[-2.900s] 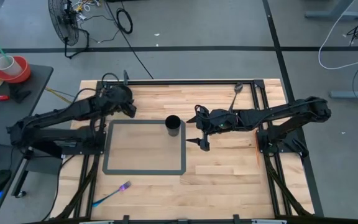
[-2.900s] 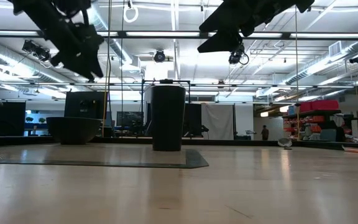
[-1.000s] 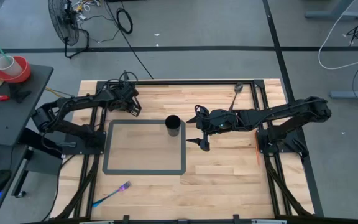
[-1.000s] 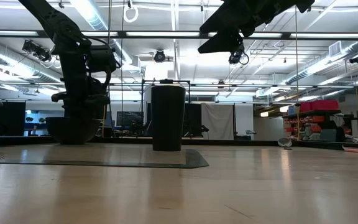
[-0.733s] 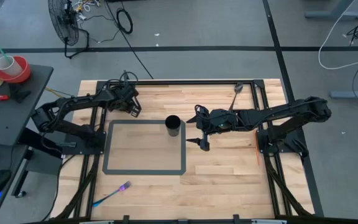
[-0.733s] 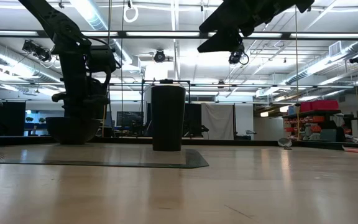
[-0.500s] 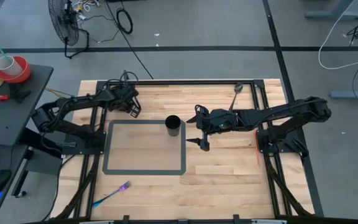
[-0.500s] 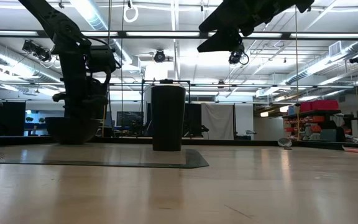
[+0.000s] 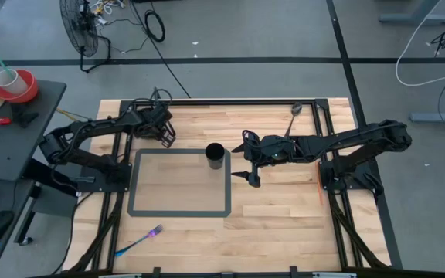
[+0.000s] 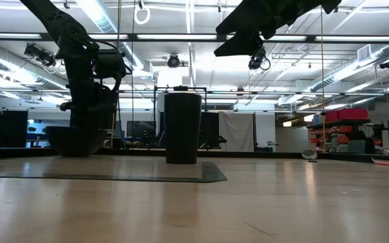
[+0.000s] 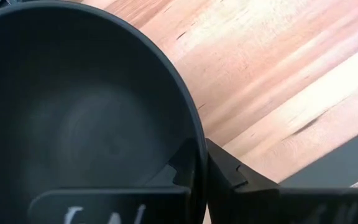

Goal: Pick & Place Utensil
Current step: Put the black bowl on the gray mat, then put the black spoon into the black bowl

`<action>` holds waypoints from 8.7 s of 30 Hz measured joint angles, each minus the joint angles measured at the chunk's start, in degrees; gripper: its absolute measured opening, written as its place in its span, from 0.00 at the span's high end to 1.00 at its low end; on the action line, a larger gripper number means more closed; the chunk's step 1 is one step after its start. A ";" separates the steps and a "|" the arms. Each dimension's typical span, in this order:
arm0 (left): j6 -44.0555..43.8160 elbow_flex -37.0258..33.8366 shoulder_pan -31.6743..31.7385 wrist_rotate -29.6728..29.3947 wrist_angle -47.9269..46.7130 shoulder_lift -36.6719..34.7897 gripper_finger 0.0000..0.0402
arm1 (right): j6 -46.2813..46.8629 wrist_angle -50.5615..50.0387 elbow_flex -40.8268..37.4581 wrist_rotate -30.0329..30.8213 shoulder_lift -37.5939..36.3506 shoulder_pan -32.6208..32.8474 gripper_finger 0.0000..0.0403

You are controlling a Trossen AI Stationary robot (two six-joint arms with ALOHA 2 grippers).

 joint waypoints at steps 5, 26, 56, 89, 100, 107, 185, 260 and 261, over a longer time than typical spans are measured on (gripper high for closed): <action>-0.02 0.07 -0.09 0.02 -0.55 0.00 0.96 | -0.03 0.00 0.00 0.00 -0.02 -0.01 0.01; -8.31 9.30 -18.80 -1.43 -17.04 0.04 0.97 | -0.15 -0.13 0.00 -0.02 0.00 -1.78 0.01; -19.15 9.68 -59.04 -3.57 -6.73 0.24 0.97 | 2.88 -4.71 0.00 2.95 -0.01 -1.78 0.01; -8.95 6.54 -59.41 2.29 0.47 5.05 0.96 | 2.97 -3.38 0.00 2.85 -0.01 -1.78 0.01; -9.24 6.62 -59.41 4.82 -0.84 4.98 0.96 | 2.97 -3.39 0.00 2.86 -0.02 -1.78 0.01; -10.68 6.64 -59.41 6.08 -1.14 4.94 0.94 | 2.95 -3.39 0.00 2.89 0.00 -1.78 0.01; -14.99 11.08 -60.39 -36.57 -2.68 -6.23 0.67 | 58.27 -30.64 -7.02 20.29 16.34 -44.74 0.48; -15.01 11.10 -60.41 -36.59 -2.22 -6.21 0.67 | 39.92 -36.57 -12.22 -7.15 8.77 -9.26 0.81; -15.01 11.10 -60.41 -36.59 -2.22 -6.22 0.67 | 40.15 -36.61 -12.22 -7.15 8.77 -9.24 0.80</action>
